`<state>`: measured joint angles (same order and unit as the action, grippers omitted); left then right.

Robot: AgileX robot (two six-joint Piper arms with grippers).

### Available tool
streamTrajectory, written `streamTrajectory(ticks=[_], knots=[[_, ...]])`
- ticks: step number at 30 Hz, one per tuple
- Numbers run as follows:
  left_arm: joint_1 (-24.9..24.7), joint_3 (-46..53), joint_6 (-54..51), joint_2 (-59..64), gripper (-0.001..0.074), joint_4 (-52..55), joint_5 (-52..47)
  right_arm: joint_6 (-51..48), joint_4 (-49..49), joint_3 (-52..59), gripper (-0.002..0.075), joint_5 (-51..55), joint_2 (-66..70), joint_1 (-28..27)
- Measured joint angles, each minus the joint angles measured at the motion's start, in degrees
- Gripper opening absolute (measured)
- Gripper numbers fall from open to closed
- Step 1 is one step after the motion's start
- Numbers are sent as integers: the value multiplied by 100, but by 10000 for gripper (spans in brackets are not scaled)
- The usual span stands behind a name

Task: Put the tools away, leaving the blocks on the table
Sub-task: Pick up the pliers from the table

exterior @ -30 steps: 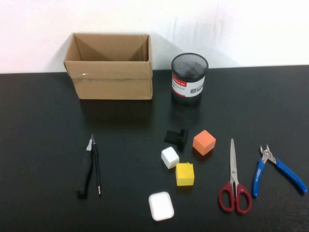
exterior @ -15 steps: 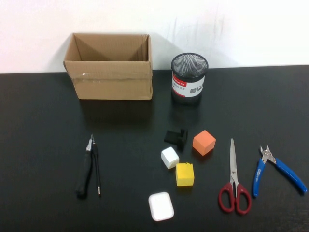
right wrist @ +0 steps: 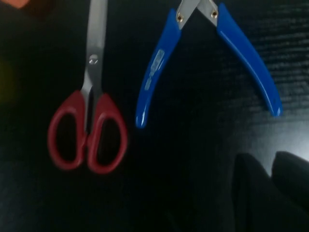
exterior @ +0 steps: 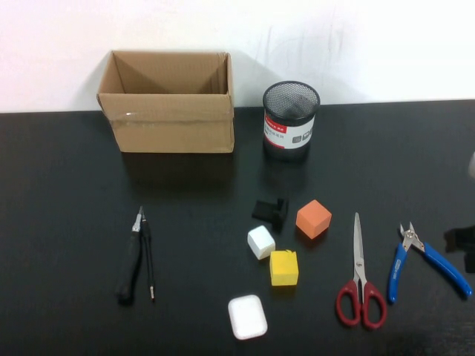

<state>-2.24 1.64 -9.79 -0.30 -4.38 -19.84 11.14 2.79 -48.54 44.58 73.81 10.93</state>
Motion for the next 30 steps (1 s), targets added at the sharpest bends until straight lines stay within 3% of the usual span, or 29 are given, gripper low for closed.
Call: streamTrajectory(ticks=[6, 11, 13, 22, 30], knots=[[0, 0, 0, 0, -4, 0, 0, -82, -453, -730, 111, 88, 965, 0], [0, 0, 0, 0, -4, 0, 0, -623, 458, -1320, 316, 379, 1633, 0], [0, 0, 0, 0, -4, 0, 0, -624, 763, -1393, 357, 432, 1812, 14], [0, 0, 0, 0, -4, 0, 0, 110, 798, -1393, 297, 192, 2296, 384], [0, 0, 0, 0, -4, 0, 0, 717, 248, -1393, 297, -26, 2629, 477]])
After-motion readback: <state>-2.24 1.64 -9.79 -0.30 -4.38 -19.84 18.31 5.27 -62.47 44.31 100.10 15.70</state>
